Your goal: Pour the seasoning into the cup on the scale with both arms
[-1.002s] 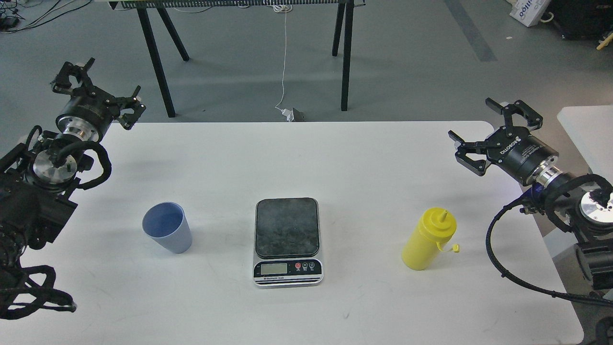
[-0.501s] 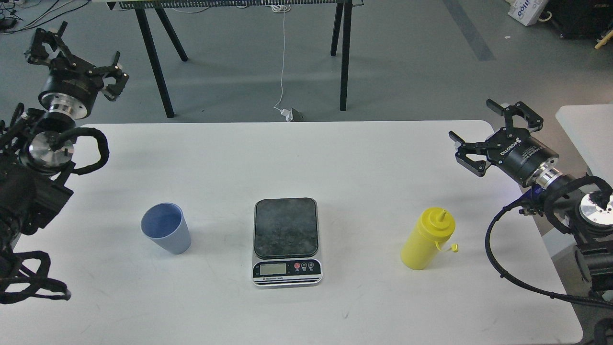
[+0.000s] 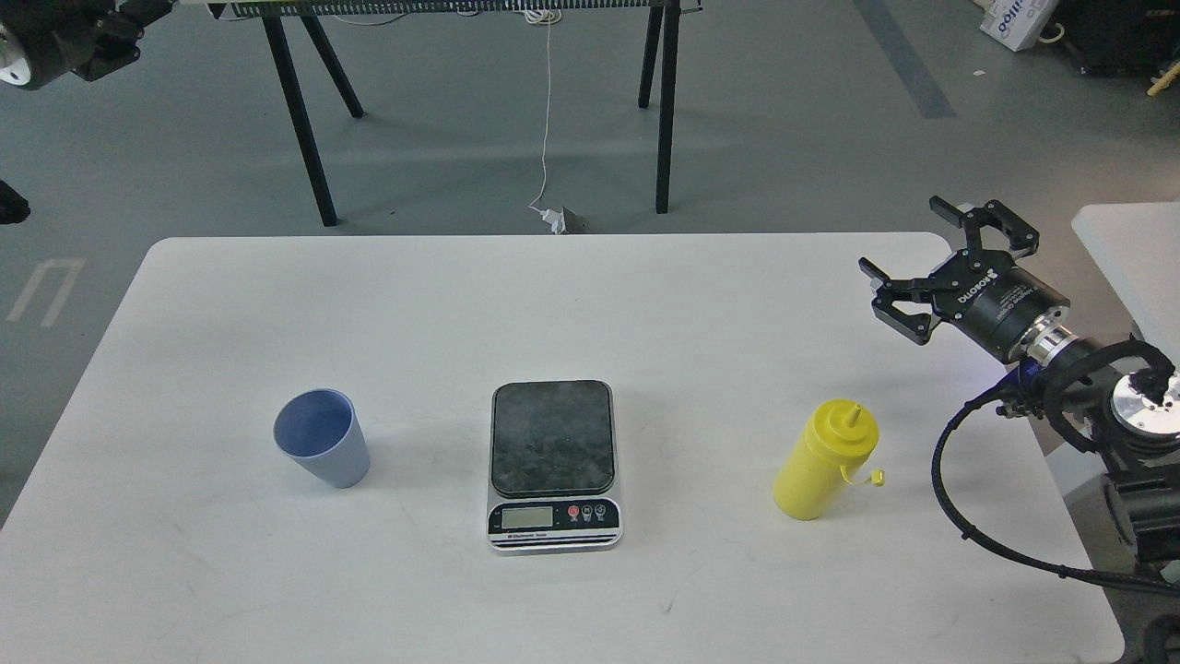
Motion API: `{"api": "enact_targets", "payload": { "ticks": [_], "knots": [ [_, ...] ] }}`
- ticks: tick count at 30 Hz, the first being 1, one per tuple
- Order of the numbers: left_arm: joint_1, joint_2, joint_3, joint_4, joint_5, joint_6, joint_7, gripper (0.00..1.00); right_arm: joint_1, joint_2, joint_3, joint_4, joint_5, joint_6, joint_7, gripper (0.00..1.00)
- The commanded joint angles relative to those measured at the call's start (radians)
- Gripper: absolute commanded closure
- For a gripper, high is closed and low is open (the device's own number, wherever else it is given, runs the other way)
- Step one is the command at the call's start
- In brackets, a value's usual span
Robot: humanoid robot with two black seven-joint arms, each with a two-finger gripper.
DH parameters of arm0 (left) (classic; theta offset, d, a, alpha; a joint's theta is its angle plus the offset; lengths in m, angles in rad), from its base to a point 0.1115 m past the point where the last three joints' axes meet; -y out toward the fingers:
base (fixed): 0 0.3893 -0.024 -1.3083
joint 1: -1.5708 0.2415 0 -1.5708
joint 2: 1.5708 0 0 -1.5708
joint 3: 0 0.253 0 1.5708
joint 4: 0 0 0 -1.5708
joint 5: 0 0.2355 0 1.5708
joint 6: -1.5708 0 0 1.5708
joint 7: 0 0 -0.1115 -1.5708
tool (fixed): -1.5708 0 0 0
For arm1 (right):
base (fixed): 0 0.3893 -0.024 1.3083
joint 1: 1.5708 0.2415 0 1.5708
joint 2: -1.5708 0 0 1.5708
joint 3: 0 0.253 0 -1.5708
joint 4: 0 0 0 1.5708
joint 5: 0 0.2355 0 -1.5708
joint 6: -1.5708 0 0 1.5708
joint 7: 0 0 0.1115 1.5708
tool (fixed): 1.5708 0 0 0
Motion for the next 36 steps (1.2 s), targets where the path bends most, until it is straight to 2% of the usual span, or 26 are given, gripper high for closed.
{"api": "enact_targets", "payload": {
  "ticks": [1,7,14,18,21,23,25,27,29,36],
  "knots": [
    [0.062,0.049,0.033,-0.249,0.248,0.0,0.0,0.0,0.001,-0.001,0.0,0.001,0.0,0.0,0.0,0.02],
    [0.201,0.062,0.069,-0.403,0.439,0.0,0.003,0.0,-0.004,-0.002,0.001,0.001,0.0,0.0,0.0,0.02],
    [0.206,0.132,0.161,-0.417,0.524,0.0,0.006,0.0,-0.025,-0.01,0.004,0.0,0.0,0.0,0.0,0.02],
    [0.185,0.155,0.165,-0.42,0.522,0.0,0.0,0.0,-0.039,-0.01,0.006,0.0,0.0,0.0,0.0,0.02],
    [0.104,0.152,0.129,-0.357,0.501,0.0,-0.014,0.0,-0.042,-0.011,0.007,0.0,0.0,0.0,0.0,0.02],
    [0.071,0.138,0.074,-0.259,0.446,0.0,-0.063,0.0,-0.047,-0.011,0.009,0.0,0.0,0.0,0.0,0.02],
    [0.068,0.079,0.024,-0.105,0.343,0.0,-0.104,0.0,-0.049,-0.011,0.009,0.0,0.0,0.0,0.0,0.02],
    [0.062,0.004,0.021,0.037,0.233,0.0,-0.108,0.0,-0.049,-0.011,0.009,0.0,0.0,0.0,0.0,0.02],
    [0.062,-0.044,0.018,0.121,0.131,0.0,-0.109,0.0,-0.049,-0.01,0.009,-0.002,0.0,0.0,0.0,0.02],
    [0.023,-0.171,0.007,0.232,-0.194,0.0,-0.112,0.0,-0.049,-0.005,0.01,-0.002,0.0,0.0,0.0,0.02]
  ]
}}
